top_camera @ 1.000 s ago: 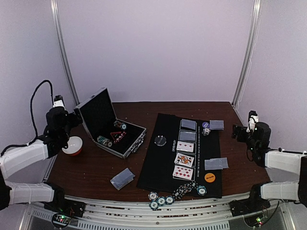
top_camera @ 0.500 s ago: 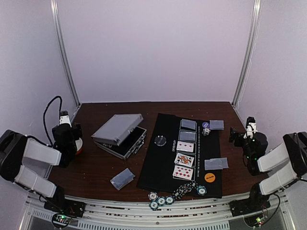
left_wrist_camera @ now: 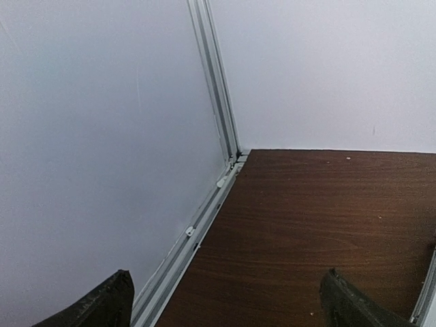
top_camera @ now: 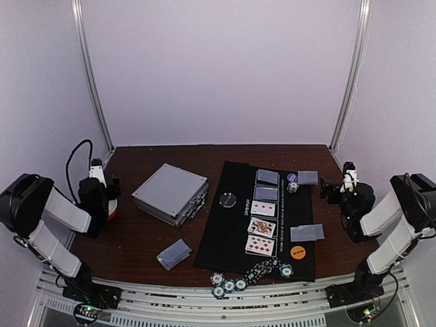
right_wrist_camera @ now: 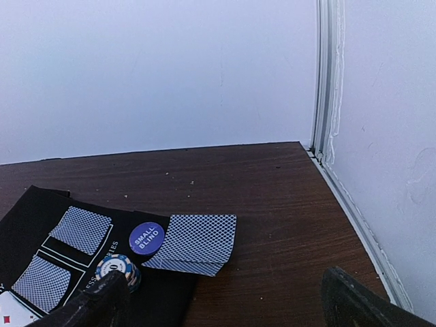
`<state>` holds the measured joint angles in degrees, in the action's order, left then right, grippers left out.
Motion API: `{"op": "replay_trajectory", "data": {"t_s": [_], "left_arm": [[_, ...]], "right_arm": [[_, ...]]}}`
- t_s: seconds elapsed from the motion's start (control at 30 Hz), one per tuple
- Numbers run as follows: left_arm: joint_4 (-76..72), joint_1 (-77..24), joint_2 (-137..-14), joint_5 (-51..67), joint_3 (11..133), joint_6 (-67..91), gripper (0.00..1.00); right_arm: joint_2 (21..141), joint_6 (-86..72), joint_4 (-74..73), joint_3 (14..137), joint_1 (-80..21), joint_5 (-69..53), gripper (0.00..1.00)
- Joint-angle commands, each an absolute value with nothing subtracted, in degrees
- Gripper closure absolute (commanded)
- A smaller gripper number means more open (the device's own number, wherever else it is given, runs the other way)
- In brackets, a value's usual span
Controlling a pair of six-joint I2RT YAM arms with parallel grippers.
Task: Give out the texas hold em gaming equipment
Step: Reset both arms
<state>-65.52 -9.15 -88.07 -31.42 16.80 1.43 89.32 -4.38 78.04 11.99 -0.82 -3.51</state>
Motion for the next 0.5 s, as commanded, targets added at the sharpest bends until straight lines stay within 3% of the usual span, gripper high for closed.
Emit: {"op": "replay_trajectory", "data": {"t_s": [0.0, 0.1, 0.17, 0.47], "left_arm": [[-74.79, -8.52, -87.01, -25.27, 13.64, -0.67, 0.02], [-78.78, -8.46, -87.5, -22.28, 11.7, -1.41, 0.02], [-89.49, -8.42, -91.82, -22.38, 8.54, -3.13, 0.02], [-81.35, -8.1, -90.42, -22.65, 10.8, -1.5, 0.02]], "right_arm": [[89.08, -3.7, 77.76, 12.34, -0.66, -4.13, 0.0], [89.25, -3.72, 78.23, 12.26, -0.62, -4.07, 0.0], [89.21, -3.69, 78.22, 12.32, -0.62, -4.05, 0.0], [89.22, -3.69, 77.97, 12.47, -0.64, -3.96, 0.0]]}}
